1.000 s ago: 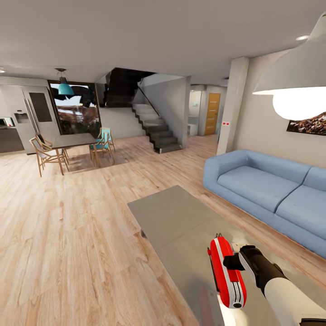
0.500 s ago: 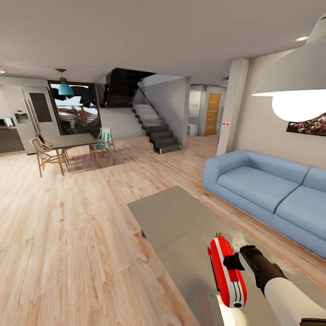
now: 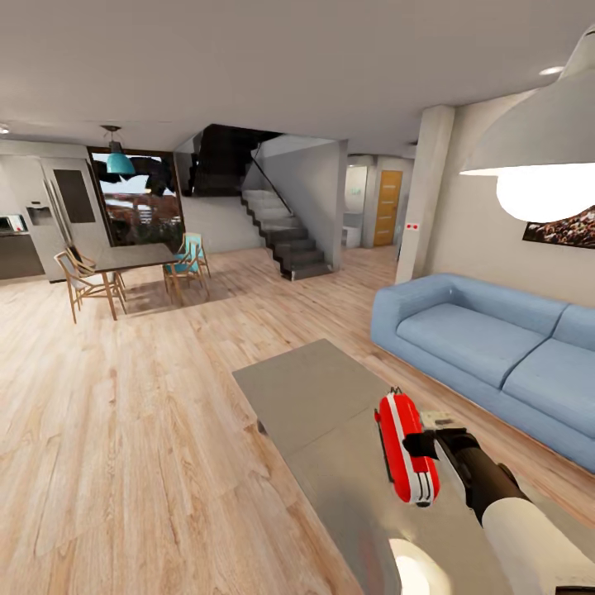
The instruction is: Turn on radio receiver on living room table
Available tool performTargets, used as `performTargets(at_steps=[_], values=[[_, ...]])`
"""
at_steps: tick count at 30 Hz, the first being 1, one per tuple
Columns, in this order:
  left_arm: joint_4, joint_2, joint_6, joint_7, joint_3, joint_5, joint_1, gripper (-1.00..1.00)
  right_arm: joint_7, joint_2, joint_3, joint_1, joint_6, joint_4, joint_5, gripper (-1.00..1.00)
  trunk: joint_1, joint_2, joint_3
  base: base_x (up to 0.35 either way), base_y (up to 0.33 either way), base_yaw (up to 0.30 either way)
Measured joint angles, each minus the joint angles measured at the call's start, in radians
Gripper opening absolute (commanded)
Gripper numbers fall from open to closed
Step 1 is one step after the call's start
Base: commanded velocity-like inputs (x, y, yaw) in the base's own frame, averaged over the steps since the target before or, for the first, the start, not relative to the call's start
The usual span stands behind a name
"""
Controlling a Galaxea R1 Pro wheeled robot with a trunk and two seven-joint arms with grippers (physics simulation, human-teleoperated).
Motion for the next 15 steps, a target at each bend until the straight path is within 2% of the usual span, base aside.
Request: performTargets(at_steps=[2, 4, 5, 6, 7, 8, 9, 10, 11, 12, 13, 14, 15], values=[[0.0, 0.001, 0.0, 0.0, 0.0, 0.0, 0.0, 1.0, 0.0, 0.0, 0.016, 0.0, -0.002, -0.033, 0.002, -1.0, 0.0, 0.0, 0.0, 0.0, 0.0, 0.0], [0.0, 0.001, 0.0, 0.0, 0.0, 0.0, 0.0, 1.0, -0.001, 0.001, 0.062, 0.0, -0.005, -0.057, 0.016, -1.0, 0.0, 0.0, 0.0, 0.0, 0.0, 0.0], [0.0, 0.002, 0.0, 0.0, 0.0, 0.0, 0.0, 1.0, -0.002, 0.001, 0.109, 0.0, -0.013, -0.066, 0.029, -1.0, 0.0, 0.0, 0.0, 0.0, 0.0, 0.0], [0.0, 0.002, 0.0, 0.0, 0.0, 0.0, 0.0, 1.0, -0.002, 0.002, 0.137, 0.0, -0.02, -0.071, 0.025, -1.0, 0.0, 0.0, 0.0, 0.0, 0.0, 0.0], [0.0, 0.002, 0.0, 0.0, 0.0, 0.0, 0.0, 1.0, -0.008, 0.004, 0.193, 0.0, -0.04, -0.075, 0.041, -1.0, 0.0, 0.0, 0.0, 0.0, 0.0, 0.0], [0.0, 0.002, 0.0, 0.0, 0.0, 0.0, 0.0, 1.0, -0.013, 0.006, 0.225, 0.0, -0.053, -0.078, 0.034, -1.0, 0.0, 0.0, 0.0, 0.0, 0.0, 0.0], [0.0, 0.002, 0.0, 0.0, 0.0, 0.0, 0.0, 1.0, -0.036, 0.012, 0.282, 0.001, -0.08, -0.078, 0.048, -1.0, 0.0, 0.0, 0.0, 0.0, 0.0, 0.0], [0.0, 0.002, 0.0, 0.0, 0.0, 0.0, 0.0, 1.0, -0.053, 0.016, 0.312, 0.0, -0.095, -0.082, 0.041, -1.0, 0.0, 0.0, 0.0, 0.0, 0.0, 0.0], [0.0, 0.002, 0.0, 0.0, 0.0, 0.0, 0.0, 1.0, -0.101, 0.022, 0.359, 0.0, -0.118, -0.081, 0.05, -1.0, 0.0, 0.0, 0.0, 0.0, 0.0, 0.0], [0.0, 0.002, 0.0, 0.0, 0.0, 0.0, 0.0, 1.0, -0.133, 0.026, 0.382, 0.0, -0.129, -0.084, 0.055, -1.0, 0.0, 0.0, 0.0, 0.0, 0.0, 0.0], [0.0, 0.002, 0.0, 0.0, 0.0, 0.0, 0.0, 1.0, -0.206, 0.032, 0.419, 0.0, -0.143, -0.082, 0.053, -1.0, 0.0, 0.0, 0.0, 0.0, 0.0, 0.0], [0.0, 0.002, 0.0, 0.0, 0.0, 0.0, 0.0, 1.0, -0.247, 0.037, 0.437, 0.0, -0.147, -0.083, 0.064, -1.0, 0.0, 0.0, 0.0, 0.0, 0.0, 0.0], [0.0, 0.002, 0.0, 0.0, 0.0, 0.0, 0.0, 1.0, -0.326, 0.047, 0.466, 0.0, -0.156, -0.081, 0.052, -1.0, 0.0, 0.0, 0.0, 0.0, 0.0, 0.0]])
